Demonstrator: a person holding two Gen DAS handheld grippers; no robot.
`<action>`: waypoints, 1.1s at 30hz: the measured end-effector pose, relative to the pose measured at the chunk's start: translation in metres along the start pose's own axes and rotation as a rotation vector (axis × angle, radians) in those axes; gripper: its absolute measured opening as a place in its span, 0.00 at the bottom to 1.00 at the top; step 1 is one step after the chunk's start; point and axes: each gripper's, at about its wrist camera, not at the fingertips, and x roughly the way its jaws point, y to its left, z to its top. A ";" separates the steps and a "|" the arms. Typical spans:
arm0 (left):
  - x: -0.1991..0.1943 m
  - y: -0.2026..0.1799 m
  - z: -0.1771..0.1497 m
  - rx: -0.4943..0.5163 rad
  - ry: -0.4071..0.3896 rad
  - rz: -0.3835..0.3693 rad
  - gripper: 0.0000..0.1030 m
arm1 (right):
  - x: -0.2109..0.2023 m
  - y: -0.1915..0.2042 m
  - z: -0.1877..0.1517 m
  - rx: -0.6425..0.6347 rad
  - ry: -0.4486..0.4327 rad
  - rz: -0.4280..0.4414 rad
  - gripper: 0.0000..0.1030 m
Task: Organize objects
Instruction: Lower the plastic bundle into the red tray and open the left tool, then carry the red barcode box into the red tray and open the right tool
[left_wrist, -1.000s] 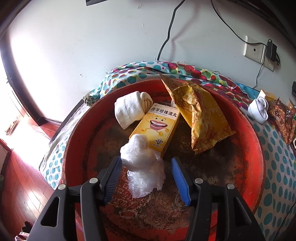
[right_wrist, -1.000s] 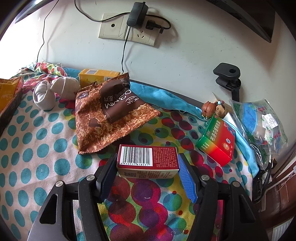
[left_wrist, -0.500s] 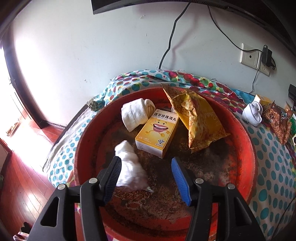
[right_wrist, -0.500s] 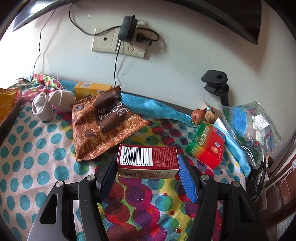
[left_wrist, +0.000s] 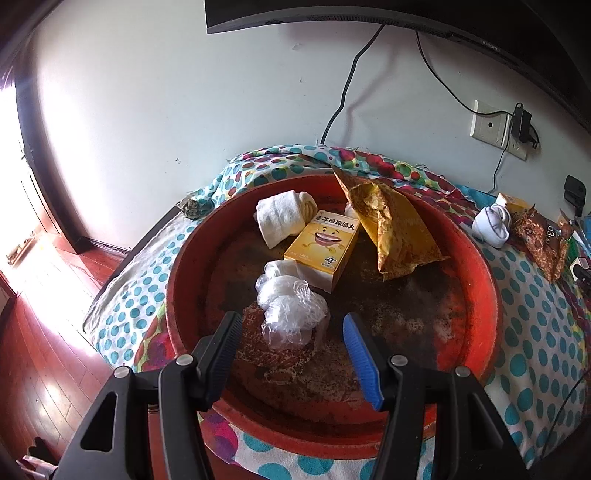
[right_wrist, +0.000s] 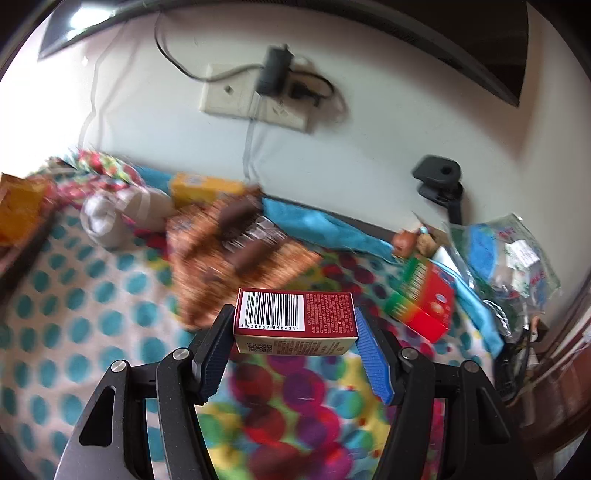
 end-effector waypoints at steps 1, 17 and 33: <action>0.000 0.002 0.000 -0.013 -0.004 -0.015 0.57 | -0.006 0.007 0.005 0.011 -0.008 0.043 0.59; -0.010 0.006 -0.006 -0.059 -0.064 -0.019 0.58 | -0.052 0.218 0.062 -0.205 0.004 0.503 0.59; -0.004 0.026 -0.009 -0.146 -0.051 0.000 0.58 | -0.033 0.288 0.046 -0.333 0.137 0.557 0.59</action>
